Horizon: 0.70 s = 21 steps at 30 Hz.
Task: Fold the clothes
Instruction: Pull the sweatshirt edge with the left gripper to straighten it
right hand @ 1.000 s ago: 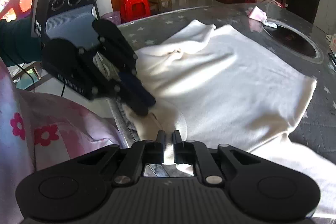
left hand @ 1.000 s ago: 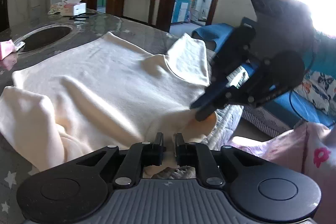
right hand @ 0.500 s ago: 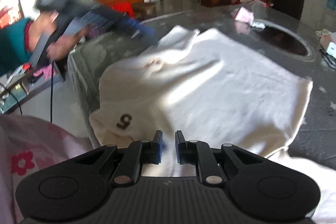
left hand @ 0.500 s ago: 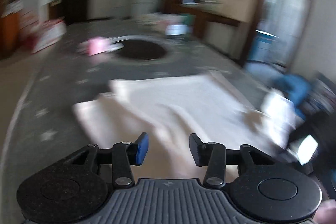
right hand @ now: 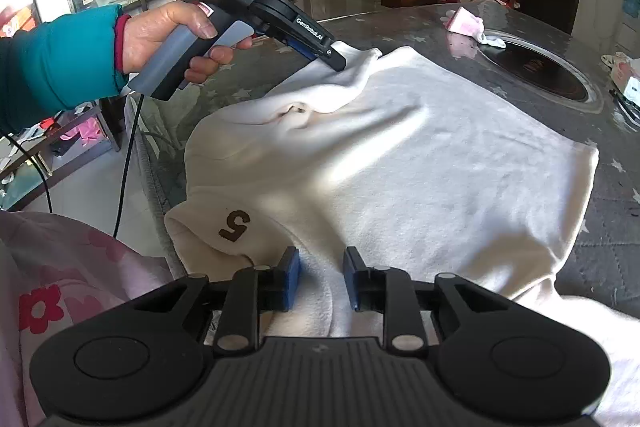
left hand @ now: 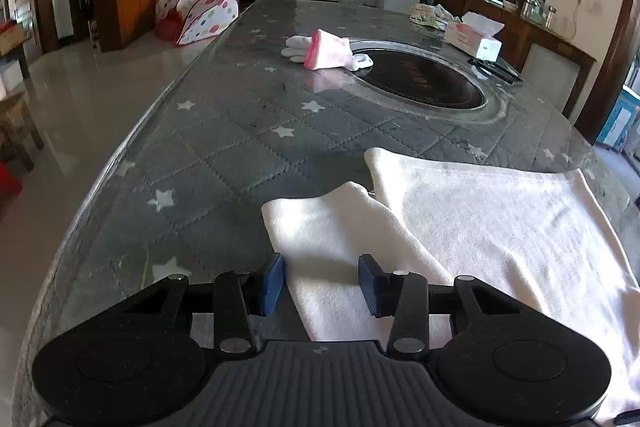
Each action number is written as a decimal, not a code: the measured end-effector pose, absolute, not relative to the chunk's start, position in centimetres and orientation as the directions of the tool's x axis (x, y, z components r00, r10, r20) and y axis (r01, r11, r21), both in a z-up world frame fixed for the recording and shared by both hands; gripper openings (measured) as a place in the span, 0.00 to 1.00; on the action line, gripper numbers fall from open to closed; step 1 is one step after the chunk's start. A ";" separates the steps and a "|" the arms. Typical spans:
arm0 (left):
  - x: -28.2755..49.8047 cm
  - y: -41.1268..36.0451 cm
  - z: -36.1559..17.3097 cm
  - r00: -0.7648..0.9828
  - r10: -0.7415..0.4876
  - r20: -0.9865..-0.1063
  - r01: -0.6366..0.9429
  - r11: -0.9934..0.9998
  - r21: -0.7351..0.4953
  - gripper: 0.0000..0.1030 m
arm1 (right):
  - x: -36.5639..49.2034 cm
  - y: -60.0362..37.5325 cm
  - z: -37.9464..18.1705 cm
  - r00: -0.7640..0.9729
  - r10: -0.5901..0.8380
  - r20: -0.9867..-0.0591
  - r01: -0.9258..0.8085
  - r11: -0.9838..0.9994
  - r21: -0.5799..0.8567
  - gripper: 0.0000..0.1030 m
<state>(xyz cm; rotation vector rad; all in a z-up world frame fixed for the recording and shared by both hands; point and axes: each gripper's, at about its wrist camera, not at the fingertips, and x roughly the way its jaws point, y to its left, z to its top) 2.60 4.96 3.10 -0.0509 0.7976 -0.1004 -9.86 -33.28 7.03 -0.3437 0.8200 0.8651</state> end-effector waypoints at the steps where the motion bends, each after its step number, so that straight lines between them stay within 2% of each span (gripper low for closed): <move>1: 2.7 4.8 3.1 0.695 -0.108 -0.710 0.074 0.994 -0.079 0.28 | -9.8 -33.2 7.0 0.377 0.535 -0.756 -0.783 0.620 0.048 0.25; 3: 2.6 4.8 3.1 0.696 -0.113 -0.709 0.074 0.994 -0.085 0.15 | -9.9 -33.2 7.0 0.383 0.531 -0.756 -0.782 0.622 0.040 0.28; 6: 2.6 5.3 3.0 0.701 -0.102 -0.705 0.051 0.994 -0.093 0.08 | -9.9 -33.1 7.0 0.389 0.528 -0.755 -0.778 0.627 0.039 0.30; 21: -1.9 10.8 4.7 0.745 0.173 -0.644 -0.208 0.978 0.022 0.06 | -9.9 -33.4 7.2 0.405 0.516 -0.755 -0.757 0.652 0.040 0.40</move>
